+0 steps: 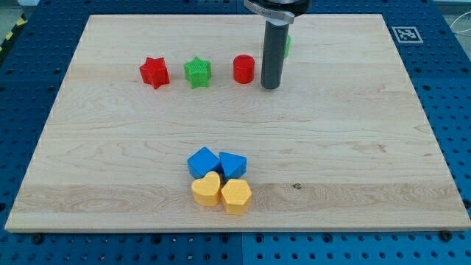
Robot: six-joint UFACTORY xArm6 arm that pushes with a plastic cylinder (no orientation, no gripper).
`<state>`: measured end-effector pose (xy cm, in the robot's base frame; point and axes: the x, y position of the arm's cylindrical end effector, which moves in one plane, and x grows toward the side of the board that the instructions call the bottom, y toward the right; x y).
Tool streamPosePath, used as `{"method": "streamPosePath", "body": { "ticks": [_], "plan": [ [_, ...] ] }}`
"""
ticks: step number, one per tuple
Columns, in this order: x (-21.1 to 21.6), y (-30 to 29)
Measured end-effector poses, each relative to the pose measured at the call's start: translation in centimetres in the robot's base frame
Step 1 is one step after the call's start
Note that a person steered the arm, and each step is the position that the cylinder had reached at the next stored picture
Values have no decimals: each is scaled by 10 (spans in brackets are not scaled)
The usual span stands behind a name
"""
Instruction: Slide the green circle slightly down
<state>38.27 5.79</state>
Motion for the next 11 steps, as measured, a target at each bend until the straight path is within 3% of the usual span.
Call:
{"method": "streamPosePath", "body": {
  "ticks": [2,4,6,8,11],
  "plan": [
    [-16,51],
    [-72,92],
    [-125,43],
    [-81,4],
    [-94,-29]
  ]
}}
